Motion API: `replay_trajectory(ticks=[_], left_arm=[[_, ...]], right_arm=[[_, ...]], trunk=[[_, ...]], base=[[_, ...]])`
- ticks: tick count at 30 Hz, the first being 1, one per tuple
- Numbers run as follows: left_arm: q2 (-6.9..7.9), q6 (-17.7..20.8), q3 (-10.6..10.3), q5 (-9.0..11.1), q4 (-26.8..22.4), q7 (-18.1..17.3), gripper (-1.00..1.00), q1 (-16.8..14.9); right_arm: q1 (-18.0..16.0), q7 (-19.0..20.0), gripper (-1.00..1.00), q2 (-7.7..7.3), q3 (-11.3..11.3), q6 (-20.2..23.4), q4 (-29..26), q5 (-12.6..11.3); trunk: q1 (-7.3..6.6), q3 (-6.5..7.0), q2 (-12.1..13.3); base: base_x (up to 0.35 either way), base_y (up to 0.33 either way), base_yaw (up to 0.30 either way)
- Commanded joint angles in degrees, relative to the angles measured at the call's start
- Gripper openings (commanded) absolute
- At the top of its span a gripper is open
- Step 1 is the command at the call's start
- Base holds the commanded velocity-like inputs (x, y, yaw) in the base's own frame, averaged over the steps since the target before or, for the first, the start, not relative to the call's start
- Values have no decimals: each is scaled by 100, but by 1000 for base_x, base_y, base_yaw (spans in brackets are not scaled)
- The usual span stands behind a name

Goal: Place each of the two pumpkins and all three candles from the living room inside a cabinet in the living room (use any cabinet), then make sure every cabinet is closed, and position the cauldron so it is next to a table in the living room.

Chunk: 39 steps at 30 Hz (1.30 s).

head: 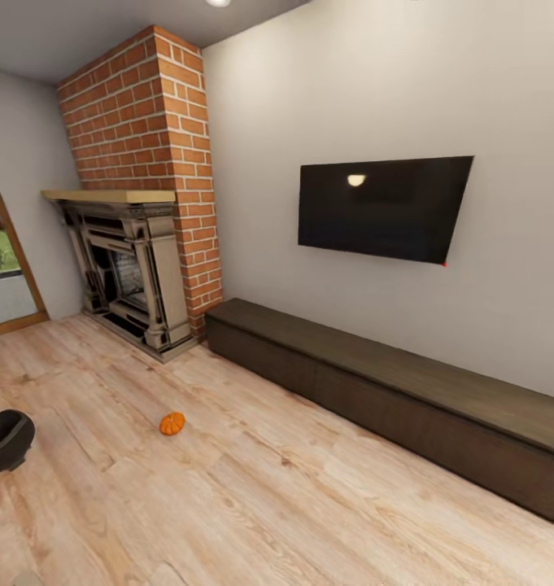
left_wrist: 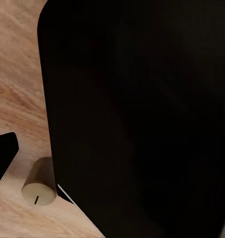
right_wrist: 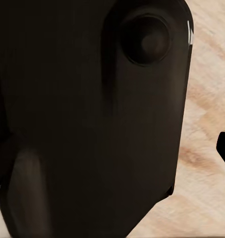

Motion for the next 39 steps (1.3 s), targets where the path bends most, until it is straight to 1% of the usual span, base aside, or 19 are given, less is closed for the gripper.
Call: replay_trajectory(ticks=[1, 5, 9, 12, 15, 19, 26, 35, 39], left_arm=[[0, -1, -5, -1, 0, -2, 100, 0], [-13, 6, -12, -3, -15, -11, 100, 0], [-57, 83, -10, 3, -276, -18, 100, -1], [-162, 256, -13, 0, -610, -11, 100, -3], [-315, 675, -8, -6, -976, 30, 100, -8], [-415, 889, -4, -5, -1203, 158, 100, -5], [-440, 877, -13, -4, -1262, 202, 100, -4], [-457, 876, -14, -4, -1266, 220, 100, -7], [-457, 864, -14, -4, -1295, 227, 100, -6]], right_arm=[[0, 0, 100, -1, -1, 3, 0, 0], [0, 0, 100, -6, -15, 12, 0, -21], [0, 0, 100, -70, -150, 30, 0, -51], [-17, 14, 100, -165, -322, 51, 0, -59], [-37, 22, 100, -251, -492, 64, 0, -62], [-42, 6, 100, -263, -543, 60, 0, -62], [-44, 0, 100, -281, -549, 22, 0, -62], [-44, 0, 100, -274, -549, 2, 0, -62], [-44, -7, 100, -278, -561, -1, 0, -57]], trunk=[[0, 0, 0], [0, 0, 0], [0, 0, 0], [0, 0, 0], [0, 0, 0], [0, 0, 0], [0, 0, 0], [0, 0, 0], [0, 0, 0]], base=[[0, 0, -263], [0, 0, -268], [0, 0, -276], [0, 0, -278], [0, 0, -278], [0, 0, -232], [2, -39, -39], [122, -272, -2], [85, -107, 0]])
